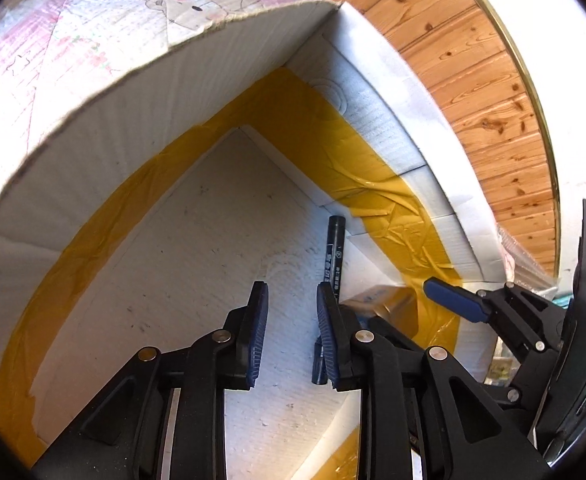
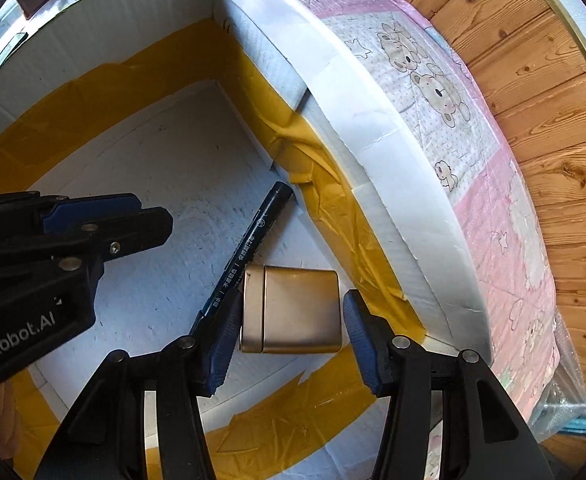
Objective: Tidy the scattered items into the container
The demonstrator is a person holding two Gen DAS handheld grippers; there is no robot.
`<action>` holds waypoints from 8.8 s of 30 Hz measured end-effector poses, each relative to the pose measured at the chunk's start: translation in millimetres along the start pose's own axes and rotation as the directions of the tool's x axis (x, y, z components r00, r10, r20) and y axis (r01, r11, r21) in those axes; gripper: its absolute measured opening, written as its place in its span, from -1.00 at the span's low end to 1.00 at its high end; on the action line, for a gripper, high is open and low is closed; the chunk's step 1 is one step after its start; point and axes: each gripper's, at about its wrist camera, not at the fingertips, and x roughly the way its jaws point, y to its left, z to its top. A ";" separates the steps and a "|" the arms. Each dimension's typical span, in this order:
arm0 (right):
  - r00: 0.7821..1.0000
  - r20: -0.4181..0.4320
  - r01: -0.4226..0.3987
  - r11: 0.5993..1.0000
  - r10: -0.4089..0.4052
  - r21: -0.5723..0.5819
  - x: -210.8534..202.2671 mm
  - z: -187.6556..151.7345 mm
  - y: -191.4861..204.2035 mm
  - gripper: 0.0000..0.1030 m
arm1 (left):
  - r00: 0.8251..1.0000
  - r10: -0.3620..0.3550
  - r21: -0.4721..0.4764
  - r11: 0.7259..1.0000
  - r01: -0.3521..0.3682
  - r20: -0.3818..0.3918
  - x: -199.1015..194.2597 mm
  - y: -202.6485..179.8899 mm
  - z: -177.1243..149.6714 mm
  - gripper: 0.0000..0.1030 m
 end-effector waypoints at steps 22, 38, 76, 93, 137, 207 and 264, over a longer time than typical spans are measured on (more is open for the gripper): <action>0.934 0.357 -0.088 0.973 0.006 0.213 -85.3 -81.0 -18.1 0.03 | 0.984 0.058 0.126 0.989 -0.081 0.170 -63.8 -47.6 -50.6 -0.45; 0.605 0.777 -0.450 0.880 0.174 0.153 -163.1 -205.7 5.8 0.03 | 0.947 -0.066 0.265 0.964 -0.021 0.315 -140.1 -57.5 -125.2 -0.45; 0.857 0.493 -0.456 0.670 0.152 0.586 60.0 -312.0 -112.4 -0.17 | 1.000 0.021 0.547 0.837 -0.014 -0.007 56.4 -128.7 -216.6 -0.23; 0.866 0.483 -0.386 0.787 0.130 0.480 32.4 -315.6 -90.2 -0.45 | 0.997 0.039 0.609 0.790 -0.070 0.065 65.2 -135.7 -201.5 -0.47; 0.790 0.612 -0.439 0.731 0.037 0.522 -54.1 -300.6 -76.9 -0.45 | 0.958 -0.195 0.572 0.819 0.042 0.208 -74.2 -171.2 -205.4 -0.48; 0.690 0.724 -0.425 0.810 0.001 0.404 -150.0 -189.9 13.8 -0.45 | 0.945 -0.189 0.356 0.931 0.086 0.267 -157.1 -26.5 -96.4 -0.48; 0.844 0.498 -0.496 0.642 0.198 0.585 -84.3 -13.4 -82.2 -0.45 | 0.999 -0.006 0.334 0.942 -0.009 0.043 -56.4 3.0 -25.0 -0.47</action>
